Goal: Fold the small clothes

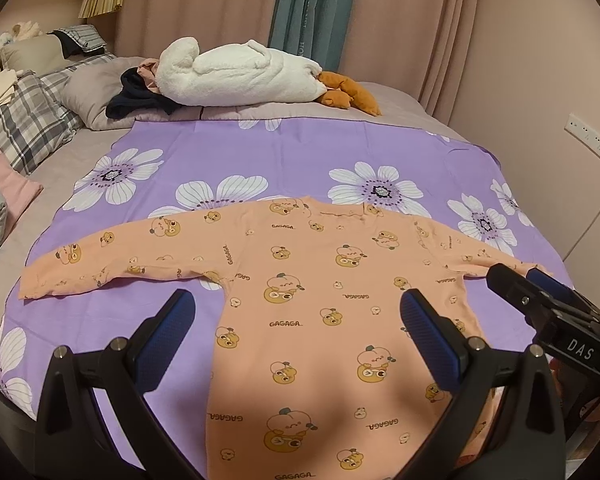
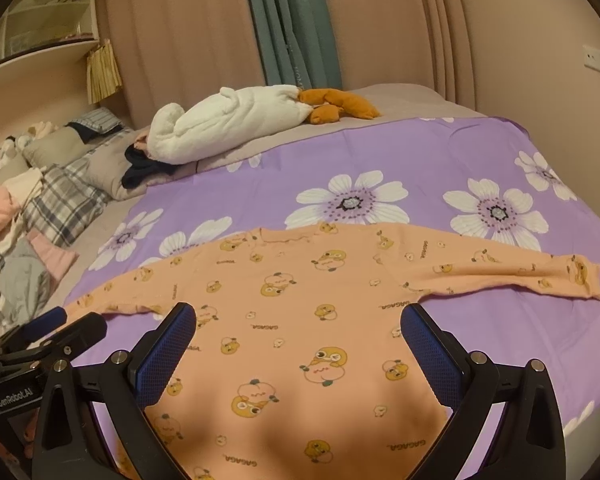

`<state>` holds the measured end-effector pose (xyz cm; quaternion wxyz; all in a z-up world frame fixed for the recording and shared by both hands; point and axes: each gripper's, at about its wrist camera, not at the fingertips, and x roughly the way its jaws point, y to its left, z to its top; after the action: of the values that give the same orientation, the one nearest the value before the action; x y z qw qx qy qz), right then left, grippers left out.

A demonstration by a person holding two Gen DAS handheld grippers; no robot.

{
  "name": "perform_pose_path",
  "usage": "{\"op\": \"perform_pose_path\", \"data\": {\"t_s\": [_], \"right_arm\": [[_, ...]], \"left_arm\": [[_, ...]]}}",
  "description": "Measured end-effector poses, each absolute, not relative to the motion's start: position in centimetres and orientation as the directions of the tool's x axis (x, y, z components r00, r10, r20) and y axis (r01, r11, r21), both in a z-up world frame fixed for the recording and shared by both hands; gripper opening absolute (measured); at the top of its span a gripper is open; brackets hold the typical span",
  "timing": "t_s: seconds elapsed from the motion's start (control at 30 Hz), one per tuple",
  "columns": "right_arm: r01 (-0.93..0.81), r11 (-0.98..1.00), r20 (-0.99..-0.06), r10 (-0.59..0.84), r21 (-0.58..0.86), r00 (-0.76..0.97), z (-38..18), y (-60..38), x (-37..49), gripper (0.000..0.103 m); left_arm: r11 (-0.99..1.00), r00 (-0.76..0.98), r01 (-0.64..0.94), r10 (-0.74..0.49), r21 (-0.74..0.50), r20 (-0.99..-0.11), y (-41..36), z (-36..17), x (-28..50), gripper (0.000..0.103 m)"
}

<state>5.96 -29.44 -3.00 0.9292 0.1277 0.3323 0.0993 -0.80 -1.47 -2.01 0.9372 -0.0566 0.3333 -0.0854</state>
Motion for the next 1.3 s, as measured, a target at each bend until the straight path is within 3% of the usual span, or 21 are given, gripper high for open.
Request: {"op": "perform_pose_path", "data": {"t_s": [0.67,0.77,1.1,1.3], "right_arm": [[-0.092,0.944,-0.589,0.271,0.316,0.761,-3.0,-29.8,6.0,0.102],[-0.098,0.940,-0.584,0.283,0.328,0.760,-3.1,-30.1,6.2,0.095],[-0.090,0.918,-0.557,0.310,0.386,0.770,-3.2,-31.7,7.1,0.094],[-0.048,0.868,-0.506,0.331,0.494,0.796,-2.9,-36.2,10.3,0.079]], "left_arm": [[0.973,0.754,0.138,-0.224,-0.185,-0.618,-1.6,-2.0,-0.6,0.102],[0.973,0.746,0.138,-0.226,-0.188,-0.627,-1.6,-2.3,-0.3,0.102],[0.963,0.716,0.158,-0.263,-0.216,-0.647,-2.6,-2.9,1.0,0.102],[0.940,0.638,0.213,-0.342,-0.268,-0.690,-4.5,-4.6,3.1,0.100]]}}
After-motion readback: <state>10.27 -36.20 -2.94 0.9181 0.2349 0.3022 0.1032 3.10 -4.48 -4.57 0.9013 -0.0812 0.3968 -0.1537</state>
